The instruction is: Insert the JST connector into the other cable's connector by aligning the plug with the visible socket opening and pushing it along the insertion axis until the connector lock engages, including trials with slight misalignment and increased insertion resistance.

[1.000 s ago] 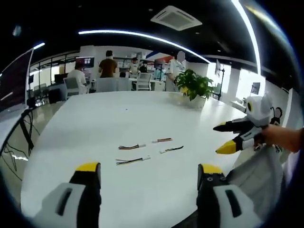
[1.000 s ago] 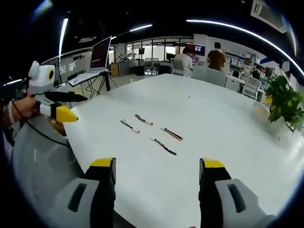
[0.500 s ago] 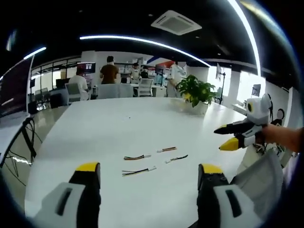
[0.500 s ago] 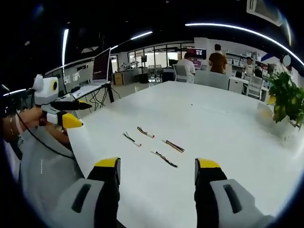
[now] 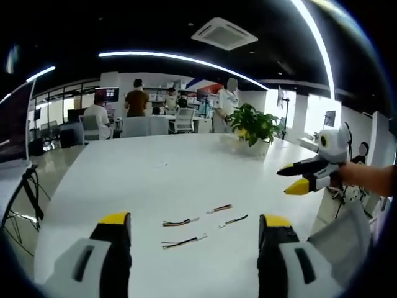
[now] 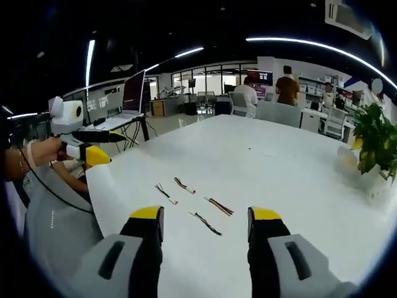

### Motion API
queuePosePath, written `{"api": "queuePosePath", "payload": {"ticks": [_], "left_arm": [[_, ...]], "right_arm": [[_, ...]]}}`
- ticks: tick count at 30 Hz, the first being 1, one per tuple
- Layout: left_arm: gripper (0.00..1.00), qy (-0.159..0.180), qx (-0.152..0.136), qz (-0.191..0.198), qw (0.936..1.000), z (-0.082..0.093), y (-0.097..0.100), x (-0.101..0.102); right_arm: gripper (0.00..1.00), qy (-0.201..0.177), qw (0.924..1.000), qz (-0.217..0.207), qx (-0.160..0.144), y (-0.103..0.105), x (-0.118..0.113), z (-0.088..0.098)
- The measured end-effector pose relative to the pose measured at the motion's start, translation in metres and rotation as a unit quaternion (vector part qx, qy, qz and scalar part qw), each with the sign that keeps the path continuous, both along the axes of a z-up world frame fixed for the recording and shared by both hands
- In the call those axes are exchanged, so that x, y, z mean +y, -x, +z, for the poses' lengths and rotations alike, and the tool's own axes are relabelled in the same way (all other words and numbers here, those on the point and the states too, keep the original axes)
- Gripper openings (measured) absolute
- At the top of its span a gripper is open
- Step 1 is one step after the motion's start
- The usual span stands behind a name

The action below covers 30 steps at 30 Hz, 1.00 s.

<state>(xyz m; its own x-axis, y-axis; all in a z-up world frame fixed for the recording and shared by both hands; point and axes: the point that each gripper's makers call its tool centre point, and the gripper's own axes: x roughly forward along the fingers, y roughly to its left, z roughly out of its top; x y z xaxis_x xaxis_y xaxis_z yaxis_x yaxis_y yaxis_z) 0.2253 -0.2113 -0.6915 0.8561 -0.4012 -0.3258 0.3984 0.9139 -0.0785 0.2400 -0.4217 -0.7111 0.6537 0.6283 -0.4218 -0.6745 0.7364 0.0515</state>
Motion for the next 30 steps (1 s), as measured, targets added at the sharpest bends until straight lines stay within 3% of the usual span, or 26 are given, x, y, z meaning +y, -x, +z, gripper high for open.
{"api": "queuePosePath", "payload": {"ticks": [4, 16, 20, 30], "left_arm": [[0.78, 0.0, 0.0, -0.017, 0.9999, 0.0, -0.008, -0.005], [0.76, -0.009, -0.01, -0.041, 0.9991, 0.003, -0.041, -0.013], [0.79, -0.016, -0.012, -0.039, 0.999, 0.001, -0.052, -0.013], [0.73, -0.022, -0.016, -0.063, 0.9976, -0.006, -0.069, -0.02]], "right_arm": [[0.51, -0.003, 1.0, 0.003, 0.001, -0.007, 0.004, 0.0], [0.44, 0.012, 0.9993, 0.036, -0.006, -0.029, 0.013, -0.002], [0.44, 0.016, 0.999, 0.042, -0.003, -0.041, 0.014, -0.007], [0.41, 0.024, 0.9975, 0.067, -0.001, -0.059, 0.025, -0.018]]}}
